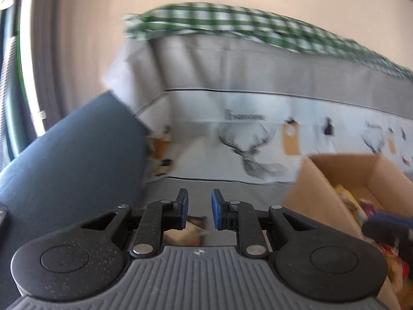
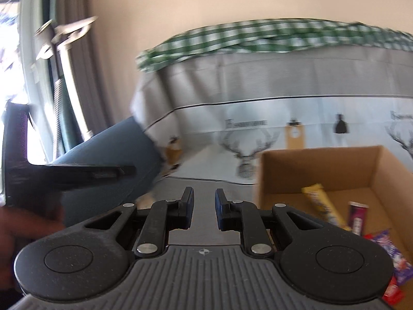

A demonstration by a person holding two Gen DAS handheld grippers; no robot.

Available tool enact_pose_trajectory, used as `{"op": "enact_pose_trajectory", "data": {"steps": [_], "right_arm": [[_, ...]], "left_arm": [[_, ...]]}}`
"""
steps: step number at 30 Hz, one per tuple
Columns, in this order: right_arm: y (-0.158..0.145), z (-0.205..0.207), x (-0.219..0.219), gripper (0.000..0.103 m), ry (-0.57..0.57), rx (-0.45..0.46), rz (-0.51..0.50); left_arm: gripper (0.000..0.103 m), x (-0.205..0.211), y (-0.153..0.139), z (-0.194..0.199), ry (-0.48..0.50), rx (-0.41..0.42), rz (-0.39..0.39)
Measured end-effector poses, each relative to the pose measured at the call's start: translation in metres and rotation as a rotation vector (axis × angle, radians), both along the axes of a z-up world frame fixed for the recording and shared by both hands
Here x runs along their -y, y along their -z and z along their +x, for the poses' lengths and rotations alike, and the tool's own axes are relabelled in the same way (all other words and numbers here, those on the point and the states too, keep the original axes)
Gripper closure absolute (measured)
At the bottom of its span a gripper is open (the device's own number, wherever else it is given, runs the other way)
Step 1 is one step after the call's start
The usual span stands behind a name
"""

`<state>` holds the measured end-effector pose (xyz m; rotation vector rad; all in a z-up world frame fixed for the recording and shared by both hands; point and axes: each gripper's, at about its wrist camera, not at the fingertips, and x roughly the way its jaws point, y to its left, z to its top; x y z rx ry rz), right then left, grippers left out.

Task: Organize snacks
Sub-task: 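Move both open tools back down toward the wafer bar and chocolate bar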

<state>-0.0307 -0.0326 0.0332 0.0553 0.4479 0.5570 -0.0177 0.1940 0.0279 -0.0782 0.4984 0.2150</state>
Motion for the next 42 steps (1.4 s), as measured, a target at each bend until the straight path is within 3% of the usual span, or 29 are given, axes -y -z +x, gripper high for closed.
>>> {"op": "enact_pose_trajectory", "data": {"steps": [3, 12, 20, 25, 33, 42], "right_arm": [[0.005, -0.002, -0.024, 0.084, -0.055, 0.014, -0.025], [0.036, 0.011, -0.092, 0.082, -0.115, -0.06, -0.059], [0.073, 0.038, -0.141, 0.043, -0.085, -0.136, -0.095], [0.09, 0.056, -0.156, 0.032, -0.074, -0.173, -0.106], [0.112, 0.078, -0.176, 0.024, -0.054, -0.206, -0.14], [0.133, 0.091, -0.197, 0.024, -0.064, -0.231, -0.187]], "left_arm": [[0.082, -0.023, -0.005, 0.0, -0.041, 0.041, -0.068], [0.082, -0.071, 0.0, 0.01, -0.203, 0.008, -0.194], [0.082, -0.085, 0.005, 0.011, -0.261, -0.004, -0.254], [0.082, -0.092, 0.007, 0.011, -0.296, -0.01, -0.288], [0.081, -0.093, 0.007, 0.011, -0.308, -0.01, -0.287], [0.081, -0.095, 0.007, 0.014, -0.31, -0.015, -0.307]]}}
